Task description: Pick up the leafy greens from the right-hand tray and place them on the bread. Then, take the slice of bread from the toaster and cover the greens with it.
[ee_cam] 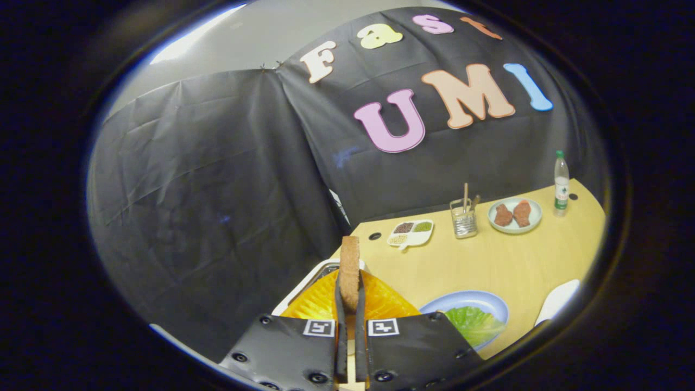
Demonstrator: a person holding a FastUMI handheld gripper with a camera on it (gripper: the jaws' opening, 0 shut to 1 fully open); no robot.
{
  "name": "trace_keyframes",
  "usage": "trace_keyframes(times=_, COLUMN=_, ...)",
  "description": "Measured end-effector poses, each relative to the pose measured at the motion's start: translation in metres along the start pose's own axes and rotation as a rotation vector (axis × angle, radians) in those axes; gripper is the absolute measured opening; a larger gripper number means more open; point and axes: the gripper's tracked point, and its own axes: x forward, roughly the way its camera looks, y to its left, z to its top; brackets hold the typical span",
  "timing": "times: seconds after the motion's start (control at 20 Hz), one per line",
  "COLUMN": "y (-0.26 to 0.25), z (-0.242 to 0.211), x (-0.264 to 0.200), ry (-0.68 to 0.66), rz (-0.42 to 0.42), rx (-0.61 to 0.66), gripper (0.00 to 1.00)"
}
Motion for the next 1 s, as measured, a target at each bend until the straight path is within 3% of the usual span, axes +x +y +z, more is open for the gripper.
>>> trace_keyframes(times=0.35, y=-0.072, z=-0.029, x=-0.023, ry=-0.029, rz=-0.059, rx=0.101, gripper=0.08)
trace_keyframes(times=0.75, y=-0.113, z=-0.076, x=-0.005, ry=-0.065, rz=-0.035, rx=0.451, gripper=0.08)
trace_keyframes(times=1.0, y=-0.157, z=-0.109, x=0.007, ry=-0.039, rz=-0.191, rx=0.366, gripper=0.08)
